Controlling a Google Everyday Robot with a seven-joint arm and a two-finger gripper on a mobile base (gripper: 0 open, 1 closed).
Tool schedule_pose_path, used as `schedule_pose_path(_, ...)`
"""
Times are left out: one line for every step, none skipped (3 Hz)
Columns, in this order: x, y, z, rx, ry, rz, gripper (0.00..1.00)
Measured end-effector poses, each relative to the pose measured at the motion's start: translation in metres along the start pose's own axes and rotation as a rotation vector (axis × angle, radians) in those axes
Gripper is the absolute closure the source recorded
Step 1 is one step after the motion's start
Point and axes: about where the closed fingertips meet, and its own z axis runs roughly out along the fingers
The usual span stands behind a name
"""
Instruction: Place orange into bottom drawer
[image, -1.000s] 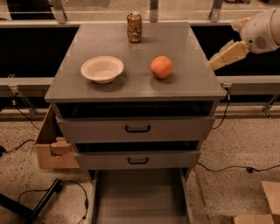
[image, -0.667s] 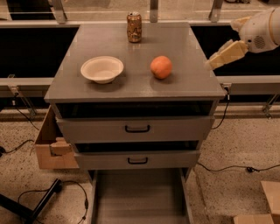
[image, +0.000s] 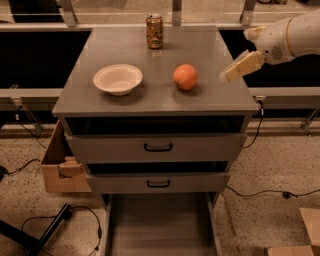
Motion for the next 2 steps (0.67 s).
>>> schedule_pose_path(-0.004,0.008,0.038,-0.074,-0.049,-0.005,0.00)
schedule_pose_path(-0.014,0.026,0.081,-0.156,-0.106,-0.020,0.00)
